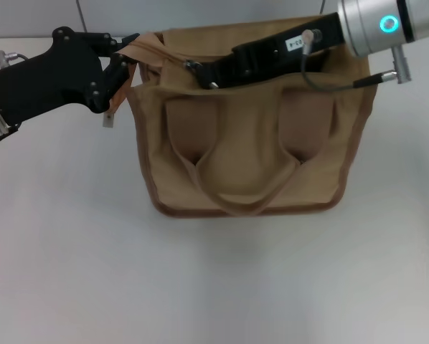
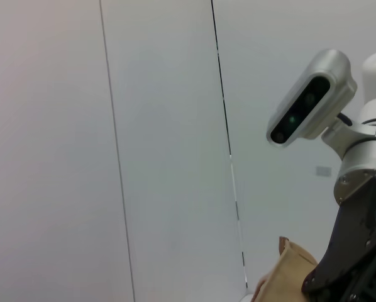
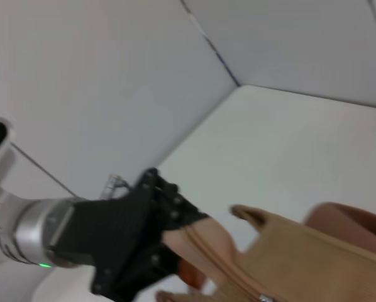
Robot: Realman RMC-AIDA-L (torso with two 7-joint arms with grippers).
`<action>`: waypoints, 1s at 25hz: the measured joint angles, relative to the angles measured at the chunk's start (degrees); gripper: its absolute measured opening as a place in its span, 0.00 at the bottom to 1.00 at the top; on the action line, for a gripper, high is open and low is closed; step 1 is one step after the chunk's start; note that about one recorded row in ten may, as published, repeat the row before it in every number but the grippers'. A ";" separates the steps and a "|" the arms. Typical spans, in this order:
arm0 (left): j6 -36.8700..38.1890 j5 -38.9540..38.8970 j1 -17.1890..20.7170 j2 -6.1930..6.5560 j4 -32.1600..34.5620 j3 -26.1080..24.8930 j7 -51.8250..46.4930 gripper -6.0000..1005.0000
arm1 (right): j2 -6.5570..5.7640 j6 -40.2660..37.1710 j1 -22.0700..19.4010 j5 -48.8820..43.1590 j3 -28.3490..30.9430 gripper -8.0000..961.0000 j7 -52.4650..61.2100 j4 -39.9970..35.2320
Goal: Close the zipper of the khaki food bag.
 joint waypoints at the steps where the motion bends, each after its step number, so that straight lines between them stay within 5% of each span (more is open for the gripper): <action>1: 0.08 -0.03 0.00 -0.01 0.08 -0.06 -0.15 0.03 | -0.08 -0.06 -0.89 -0.62 0.07 0.01 0.51 -1.17; 7: 0.14 -1.06 0.00 0.16 0.02 -0.25 -0.65 0.03 | -1.05 -3.21 -9.46 -3.77 4.40 0.01 4.45 -13.02; 14: 0.16 -1.09 -0.06 0.16 -0.16 -0.21 -0.68 0.03 | -0.96 -9.29 -13.82 -7.53 14.73 0.01 4.59 -18.46; 22: 0.07 -1.11 -0.15 0.06 -0.38 -0.27 -0.75 0.05 | -1.67 -20.32 -16.33 1.69 26.91 0.03 -6.88 -15.00; 25: 0.00 -1.11 -0.17 0.02 -0.44 -0.23 -0.78 0.06 | -3.77 -25.36 -19.58 13.63 28.62 0.08 -21.00 -4.94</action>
